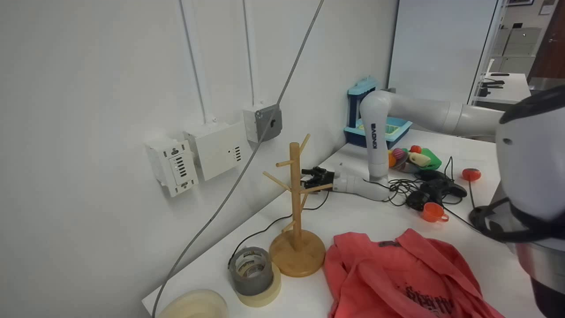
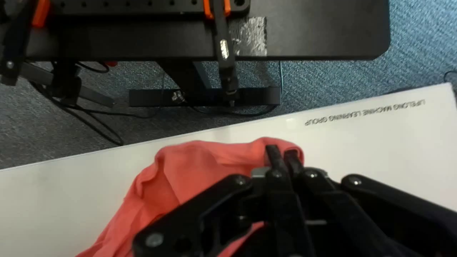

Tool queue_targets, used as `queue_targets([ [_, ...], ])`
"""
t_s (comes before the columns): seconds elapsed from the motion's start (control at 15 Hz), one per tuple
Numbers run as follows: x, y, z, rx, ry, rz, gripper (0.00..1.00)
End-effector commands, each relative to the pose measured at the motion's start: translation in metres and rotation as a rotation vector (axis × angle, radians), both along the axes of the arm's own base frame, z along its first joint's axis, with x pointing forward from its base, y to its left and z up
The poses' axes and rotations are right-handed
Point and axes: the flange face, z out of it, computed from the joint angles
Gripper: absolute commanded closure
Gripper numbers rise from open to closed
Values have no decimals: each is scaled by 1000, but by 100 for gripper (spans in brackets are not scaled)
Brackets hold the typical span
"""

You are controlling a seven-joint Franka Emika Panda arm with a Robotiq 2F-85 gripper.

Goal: Unfold the shirt

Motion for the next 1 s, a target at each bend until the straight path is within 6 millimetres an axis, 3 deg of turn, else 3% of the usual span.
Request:
queue_targets([
  [0.0, -35, 17, 15, 97, 31, 90, 99],
  [0.27, -67, 33, 11, 147, 88, 175, 99],
  [0.53, -87, 36, 1, 136, 143, 229, 99],
  [0.6, -90, 35, -1, 125, 155, 234, 71],
  [0.67, -92, 34, -3, 119, 165, 237, 70],
  [0.93, -96, 32, -7, 88, 199, 227, 40],
])
